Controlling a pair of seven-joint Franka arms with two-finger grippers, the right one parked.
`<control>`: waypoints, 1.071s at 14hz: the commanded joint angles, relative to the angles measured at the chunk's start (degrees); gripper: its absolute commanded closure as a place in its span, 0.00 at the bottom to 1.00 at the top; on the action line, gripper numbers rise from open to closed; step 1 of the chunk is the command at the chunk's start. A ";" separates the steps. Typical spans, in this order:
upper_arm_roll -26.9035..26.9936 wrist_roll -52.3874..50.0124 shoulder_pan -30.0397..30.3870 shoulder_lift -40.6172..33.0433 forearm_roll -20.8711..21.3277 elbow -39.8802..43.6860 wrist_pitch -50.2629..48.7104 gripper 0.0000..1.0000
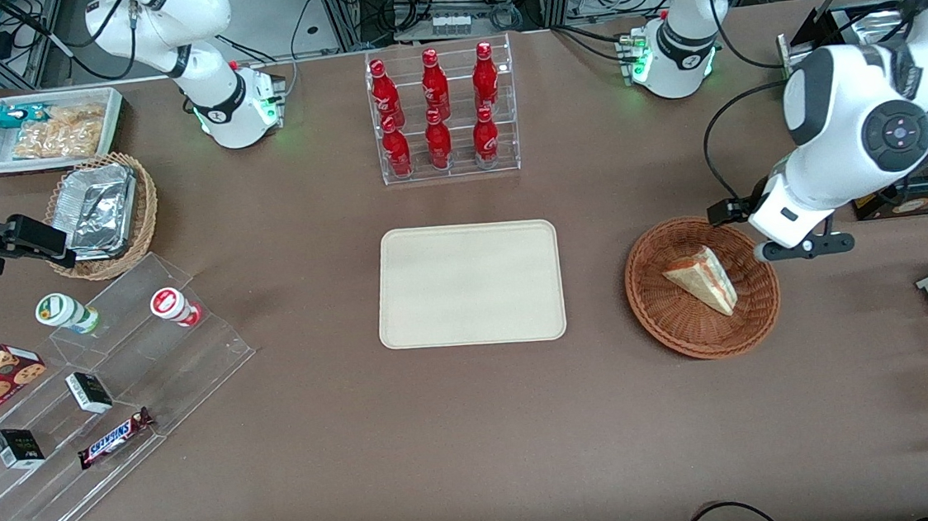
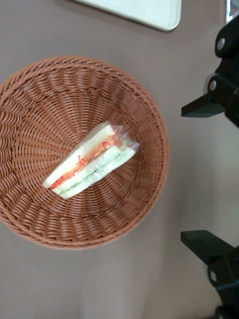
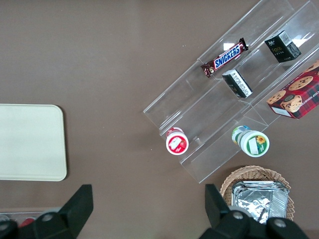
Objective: Place sandwich from basket to tray
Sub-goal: 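Lower the open left gripper onto the wrapped sandwich and close it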
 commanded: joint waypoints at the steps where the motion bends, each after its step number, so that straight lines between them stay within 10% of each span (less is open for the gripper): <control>1: 0.36 -1.91 -0.75 -2.14 -0.02 -6.30 6.04 0.00; 15: 0.36 -38.12 -4.18 1.63 -0.19 -11.41 20.45 0.00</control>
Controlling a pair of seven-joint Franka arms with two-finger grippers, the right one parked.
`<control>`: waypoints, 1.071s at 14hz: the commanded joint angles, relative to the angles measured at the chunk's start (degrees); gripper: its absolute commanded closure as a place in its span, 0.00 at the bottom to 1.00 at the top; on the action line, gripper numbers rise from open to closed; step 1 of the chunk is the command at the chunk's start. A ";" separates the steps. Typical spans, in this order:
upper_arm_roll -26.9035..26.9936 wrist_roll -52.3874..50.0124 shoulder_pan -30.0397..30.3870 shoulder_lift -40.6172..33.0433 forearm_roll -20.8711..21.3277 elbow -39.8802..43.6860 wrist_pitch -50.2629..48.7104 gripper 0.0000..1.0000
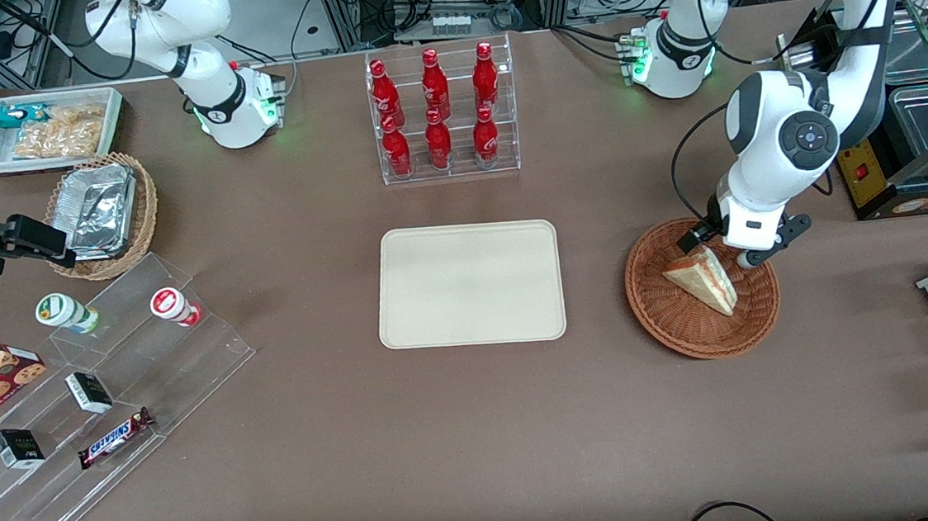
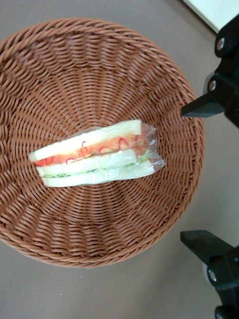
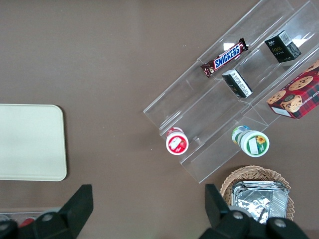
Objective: Place sandwich from basket to tray
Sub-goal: 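Lower the open left gripper onto the wrapped sandwich and close it, then lift the sandwich out of the basket with the left gripper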
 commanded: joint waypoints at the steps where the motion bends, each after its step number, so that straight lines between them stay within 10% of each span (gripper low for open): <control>1: 0.43 -6.25 -0.60 1.75 -0.63 -0.08 4.11 0.00; 15: 0.87 -18.03 0.28 9.92 -1.07 3.26 10.80 0.00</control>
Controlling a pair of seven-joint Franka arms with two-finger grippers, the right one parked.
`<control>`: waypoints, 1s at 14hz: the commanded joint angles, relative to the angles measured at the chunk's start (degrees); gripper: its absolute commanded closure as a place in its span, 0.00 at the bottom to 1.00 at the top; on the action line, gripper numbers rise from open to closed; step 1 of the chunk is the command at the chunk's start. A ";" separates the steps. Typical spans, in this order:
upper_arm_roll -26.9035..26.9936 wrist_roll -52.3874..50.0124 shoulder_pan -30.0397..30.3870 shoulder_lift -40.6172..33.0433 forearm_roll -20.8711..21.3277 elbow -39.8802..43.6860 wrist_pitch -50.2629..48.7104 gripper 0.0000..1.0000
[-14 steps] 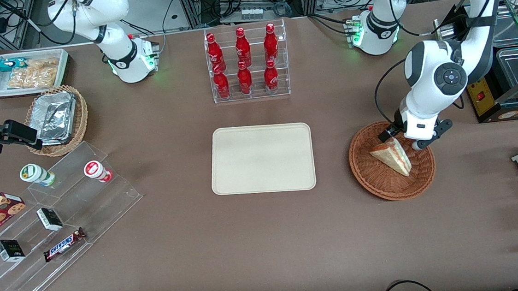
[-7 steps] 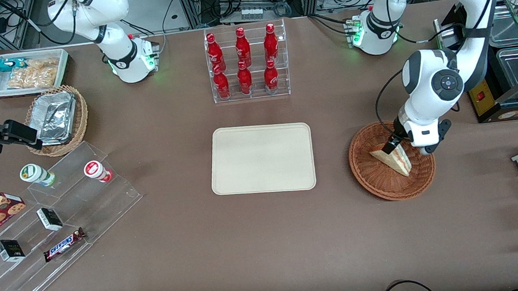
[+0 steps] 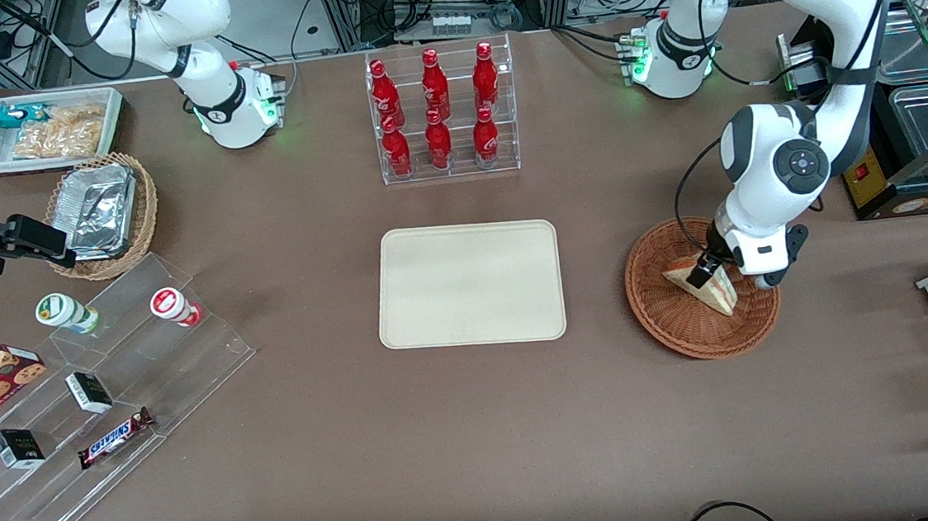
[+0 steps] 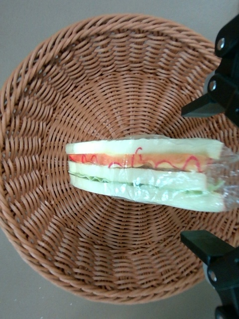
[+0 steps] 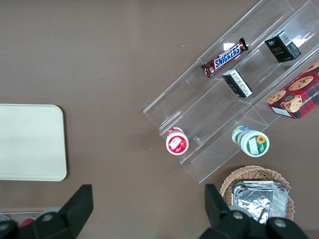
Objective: Place sandwich from basket to tray
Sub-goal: 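Lift the sandwich out of the basket with the left gripper, then carry the sandwich over the cream tray with the left gripper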
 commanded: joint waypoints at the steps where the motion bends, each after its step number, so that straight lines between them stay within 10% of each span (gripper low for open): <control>1: 0.01 -4.68 -0.09 2.25 -0.64 1.21 0.38 0.14; 3: 0.01 -5.76 -0.18 2.35 -0.56 1.21 0.03 0.87; 4: 0.01 -4.89 -0.18 2.26 -0.47 1.56 -0.15 0.94; 14: -0.60 6.63 -9.12 5.31 0.23 22.99 -28.80 0.97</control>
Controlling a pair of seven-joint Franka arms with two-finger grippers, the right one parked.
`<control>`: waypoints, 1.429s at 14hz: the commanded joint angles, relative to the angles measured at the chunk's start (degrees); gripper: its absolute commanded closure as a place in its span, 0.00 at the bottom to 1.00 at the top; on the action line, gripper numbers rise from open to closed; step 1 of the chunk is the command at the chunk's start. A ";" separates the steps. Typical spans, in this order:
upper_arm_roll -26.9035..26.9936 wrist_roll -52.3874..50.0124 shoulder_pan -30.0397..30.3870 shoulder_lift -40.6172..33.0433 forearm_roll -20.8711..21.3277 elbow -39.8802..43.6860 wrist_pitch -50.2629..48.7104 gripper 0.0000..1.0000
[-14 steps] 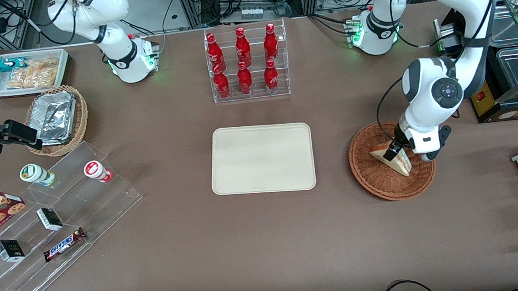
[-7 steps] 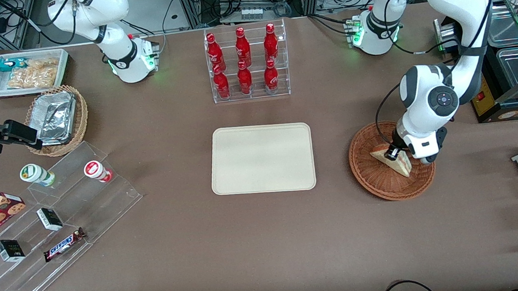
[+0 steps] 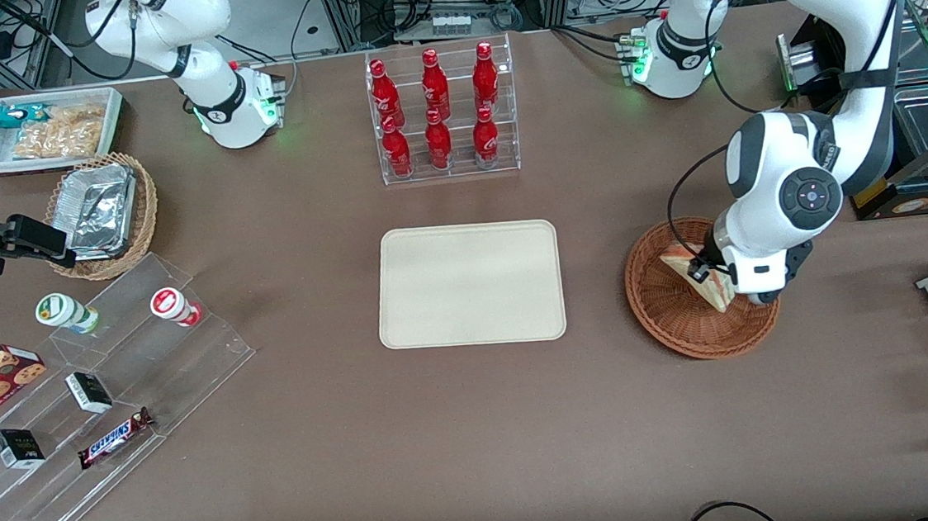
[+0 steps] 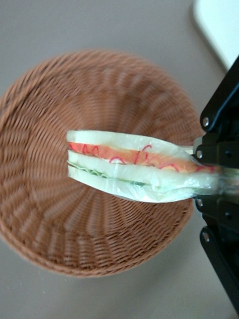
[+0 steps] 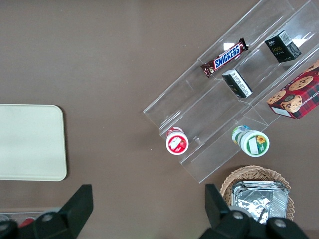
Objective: Place sandwich from basket to tray
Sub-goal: 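Carry the sandwich over the cream tray with the left gripper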
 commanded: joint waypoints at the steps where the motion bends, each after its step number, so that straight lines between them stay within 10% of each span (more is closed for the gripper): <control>1: 0.39 3.15 -8.16 4.94 0.41 6.71 -3.31 0.97; 9: 0.30 9.31 -23.46 21.28 -0.46 24.99 -3.67 0.99; 20: -3.30 0.01 -31.30 28.94 -2.58 30.18 4.15 1.00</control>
